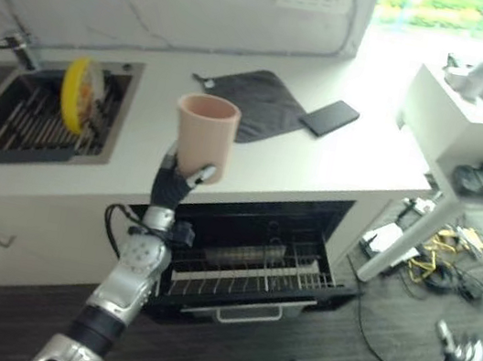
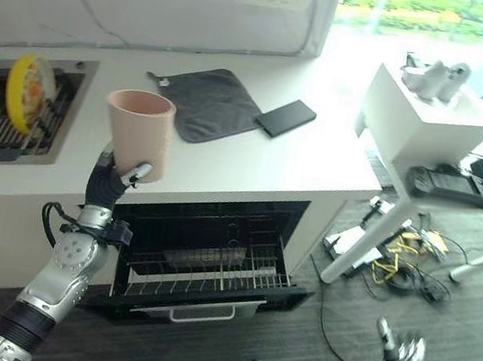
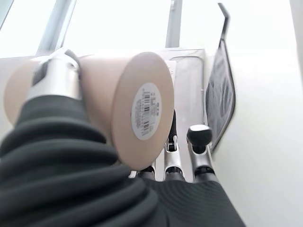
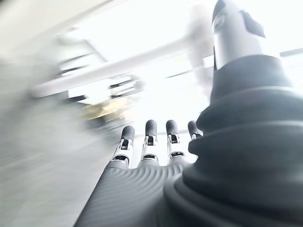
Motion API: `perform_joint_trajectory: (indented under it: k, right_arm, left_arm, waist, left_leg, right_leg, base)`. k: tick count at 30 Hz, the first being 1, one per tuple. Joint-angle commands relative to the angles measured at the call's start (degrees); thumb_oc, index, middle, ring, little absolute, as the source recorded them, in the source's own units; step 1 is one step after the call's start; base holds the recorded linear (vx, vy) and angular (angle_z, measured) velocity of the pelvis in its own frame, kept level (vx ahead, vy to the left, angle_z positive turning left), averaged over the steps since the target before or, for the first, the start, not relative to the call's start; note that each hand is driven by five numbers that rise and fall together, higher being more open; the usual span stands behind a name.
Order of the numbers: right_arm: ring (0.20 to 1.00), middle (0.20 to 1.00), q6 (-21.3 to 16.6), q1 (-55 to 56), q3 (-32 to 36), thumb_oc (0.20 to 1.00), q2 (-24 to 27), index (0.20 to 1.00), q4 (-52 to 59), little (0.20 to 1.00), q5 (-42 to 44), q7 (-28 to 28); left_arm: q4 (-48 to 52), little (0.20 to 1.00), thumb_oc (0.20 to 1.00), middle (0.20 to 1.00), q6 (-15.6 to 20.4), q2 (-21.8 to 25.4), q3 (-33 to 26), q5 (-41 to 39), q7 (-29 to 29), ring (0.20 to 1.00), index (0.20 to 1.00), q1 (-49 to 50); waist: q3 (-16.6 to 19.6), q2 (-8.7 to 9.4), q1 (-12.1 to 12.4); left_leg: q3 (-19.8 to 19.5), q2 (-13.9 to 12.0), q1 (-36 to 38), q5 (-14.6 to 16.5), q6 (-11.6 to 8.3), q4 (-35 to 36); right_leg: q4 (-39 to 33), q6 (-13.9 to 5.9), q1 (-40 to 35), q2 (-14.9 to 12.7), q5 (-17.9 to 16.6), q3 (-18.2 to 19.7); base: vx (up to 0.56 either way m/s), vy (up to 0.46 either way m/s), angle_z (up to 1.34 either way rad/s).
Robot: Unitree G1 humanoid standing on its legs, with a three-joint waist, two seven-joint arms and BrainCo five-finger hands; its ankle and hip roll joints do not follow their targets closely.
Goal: Place the dishes in the dishwasher.
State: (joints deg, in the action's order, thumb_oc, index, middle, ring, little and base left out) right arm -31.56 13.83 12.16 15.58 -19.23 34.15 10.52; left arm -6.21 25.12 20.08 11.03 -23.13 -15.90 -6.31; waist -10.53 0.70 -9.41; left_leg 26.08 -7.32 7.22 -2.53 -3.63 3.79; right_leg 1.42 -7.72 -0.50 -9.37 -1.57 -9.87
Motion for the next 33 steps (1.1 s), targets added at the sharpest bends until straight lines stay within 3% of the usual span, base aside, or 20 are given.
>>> perform_joint_trajectory:
  k: [1,2,4,7,12,17,21,29,33]
  right_arm:
    - [1.000,1.000,-13.13,-4.29,1.55,1.000,2.55,1.000,4.83,1.000,-16.21,5.12]
    - [1.000,1.000,-15.13,-4.33,0.53,1.000,3.44,1.000,7.39,1.000,-21.91,7.38]
    - [1.000,1.000,-16.18,-4.60,-0.92,1.000,5.23,1.000,12.16,1.000,-25.11,7.17]
    - [1.000,1.000,-15.87,-5.89,-4.25,1.000,6.55,1.000,19.25,1.000,-17.97,-1.89]
    - [1.000,1.000,-11.10,-8.88,-11.63,1.000,6.94,1.000,25.39,1.000,-10.05,-15.02]
    - [1.000,1.000,-5.32,-12.14,-18.55,1.000,7.14,1.000,28.91,1.000,-5.49,-22.90]
    - [1.000,1.000,0.08,-15.93,-23.96,1.000,7.09,1.000,29.89,1.000,-6.17,-23.21]
    - [1.000,1.000,3.63,-19.85,-28.88,1.000,5.38,1.000,30.08,1.000,-1.02,-22.90]
    - [1.000,1.000,4.95,-21.04,-30.50,1.000,4.78,1.000,30.30,1.000,-1.11,-22.55]
  left_arm:
    - [-0.55,0.200,0.200,0.200,10.01,0.06,-2.71,-3.17,-1.89,0.200,0.200,-3.73]
    - [-1.06,0.200,0.200,0.200,11.06,-0.33,-2.61,-2.97,-3.27,0.200,0.200,-3.76]
    - [-1.40,0.200,0.200,0.200,11.95,-0.89,-2.91,-1.86,-5.10,0.200,0.200,-3.83]
    - [-1.84,0.200,0.200,0.200,13.88,-1.59,-2.85,4.12,-9.75,0.200,0.200,-4.32]
    - [-1.25,0.200,0.200,0.200,14.61,-1.58,-0.98,15.97,-19.87,0.200,0.200,-6.05]
    - [-0.14,0.200,0.200,0.200,13.67,-0.59,0.94,29.16,-28.86,0.200,0.200,-5.95]
    - [0.81,0.200,0.200,0.200,11.76,0.38,2.27,36.51,-35.09,0.200,0.200,-5.20]
    - [1.91,0.200,0.200,0.200,10.34,0.96,5.16,42.96,-38.95,0.200,0.200,-4.23]
    - [2.34,0.200,0.200,0.200,10.62,1.12,6.51,44.24,-38.18,0.200,0.200,-4.01]
  waist:
    - [-1.36,0.53,-0.08]
    - [-1.32,0.64,-0.35]
    - [-1.22,0.74,-0.67]
    - [-0.79,0.93,-0.78]
    - [-0.36,0.90,-0.01]
    - [0.24,0.91,2.05]
    - [0.95,0.95,4.92]
    - [0.99,0.88,8.42]
    - [0.81,0.88,9.58]
  left_leg:
    - [-4.16,-1.16,-1.32,11.51,1.91,-11.82]
    - [-3.97,-1.11,-1.31,11.76,2.01,-12.10]
    - [-3.53,-0.88,-1.14,12.20,2.15,-12.39]
    - [-3.11,-0.58,-0.95,12.98,2.41,-13.22]
    - [-3.40,-0.22,-0.66,13.29,2.33,-13.47]
    - [-4.44,-0.17,-0.35,12.82,1.79,-12.94]
    - [-6.39,0.04,-0.33,11.83,1.23,-11.77]
    - [-8.52,-0.34,-0.53,10.73,0.50,-10.87]
    - [-8.91,-0.65,-0.69,10.48,0.31,-11.04]
  right_leg:
    - [2.88,-2.72,0.13,-4.15,1.87,-5.12]
    - [2.91,-2.75,0.30,-4.27,1.79,-4.92]
    - [2.84,-2.92,0.50,-4.48,1.56,-4.73]
    - [3.19,-3.08,0.96,-4.80,1.45,-4.29]
    - [3.17,-2.78,0.72,-4.84,1.71,-4.15]
    - [2.51,-2.38,-0.54,-4.75,1.97,-5.11]
    - [1.77,-1.98,-1.85,-4.66,2.24,-6.68]
    - [2.08,-1.51,-3.77,-4.39,3.48,-9.25]
    - [2.45,-1.32,-4.39,-4.49,3.90,-10.49]
  base:
    - [-0.05,0.040,-0.35]
    - [-0.03,0.042,-0.34]
    - [-0.01,0.036,-0.40]
    - [0.00,0.028,-0.36]
    - [0.00,0.018,-0.13]
    - [0.02,-0.011,0.03]
    - [0.04,-0.056,0.27]
    - [0.03,-0.045,0.22]
    - [0.02,-0.027,0.21]
